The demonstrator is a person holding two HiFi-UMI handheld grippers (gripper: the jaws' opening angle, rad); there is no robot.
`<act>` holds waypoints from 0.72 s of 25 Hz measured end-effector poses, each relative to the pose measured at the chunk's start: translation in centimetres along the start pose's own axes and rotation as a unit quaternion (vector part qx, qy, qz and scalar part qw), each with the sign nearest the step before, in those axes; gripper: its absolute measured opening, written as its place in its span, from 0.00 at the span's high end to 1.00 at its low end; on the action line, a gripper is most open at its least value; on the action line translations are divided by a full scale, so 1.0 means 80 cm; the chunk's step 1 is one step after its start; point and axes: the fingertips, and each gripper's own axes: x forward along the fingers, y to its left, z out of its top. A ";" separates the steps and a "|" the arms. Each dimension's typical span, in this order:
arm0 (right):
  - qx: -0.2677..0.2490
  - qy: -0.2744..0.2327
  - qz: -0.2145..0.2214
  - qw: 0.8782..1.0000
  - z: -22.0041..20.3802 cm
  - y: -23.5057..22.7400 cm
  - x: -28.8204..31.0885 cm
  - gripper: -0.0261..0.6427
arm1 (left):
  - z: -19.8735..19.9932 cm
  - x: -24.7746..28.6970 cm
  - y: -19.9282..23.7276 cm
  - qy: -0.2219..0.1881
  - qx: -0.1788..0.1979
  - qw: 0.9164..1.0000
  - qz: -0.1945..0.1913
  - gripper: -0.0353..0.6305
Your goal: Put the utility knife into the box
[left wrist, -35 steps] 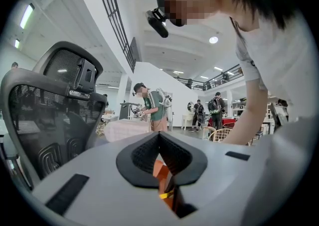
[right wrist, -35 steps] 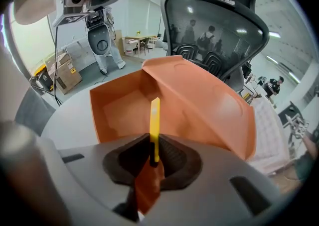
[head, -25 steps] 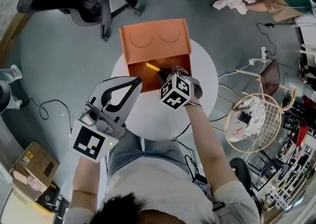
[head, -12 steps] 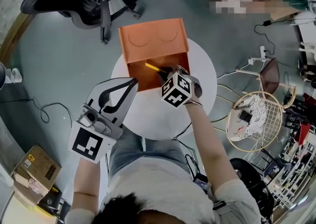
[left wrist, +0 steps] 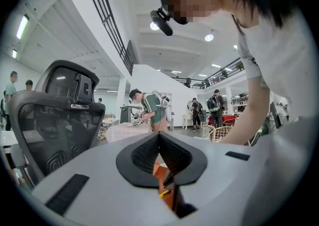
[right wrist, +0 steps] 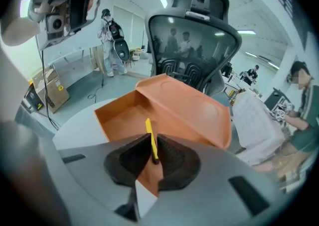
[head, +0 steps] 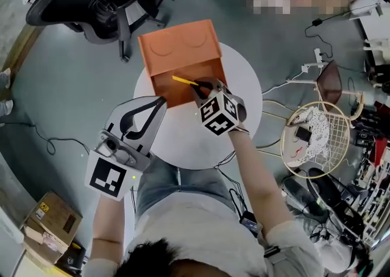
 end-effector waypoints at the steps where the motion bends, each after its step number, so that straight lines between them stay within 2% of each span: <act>1: 0.014 -0.018 -0.005 1.000 0.006 0.000 -0.009 0.91 | 0.001 -0.001 -0.003 -0.001 0.001 1.000 -0.002 0.93; 3: 0.040 -0.052 -0.010 0.998 0.019 0.001 -0.028 0.94 | 0.005 -0.003 -0.011 -0.004 0.004 1.000 -0.007 0.93; 11: 0.110 -0.155 -0.017 0.982 0.051 0.023 -0.103 0.95 | 0.024 -0.009 -0.051 -0.013 0.020 0.999 -0.034 0.93; 18: 0.155 -0.258 -0.054 0.952 0.079 0.036 -0.199 0.95 | 0.041 -0.013 -0.088 -0.024 0.030 0.997 -0.068 0.93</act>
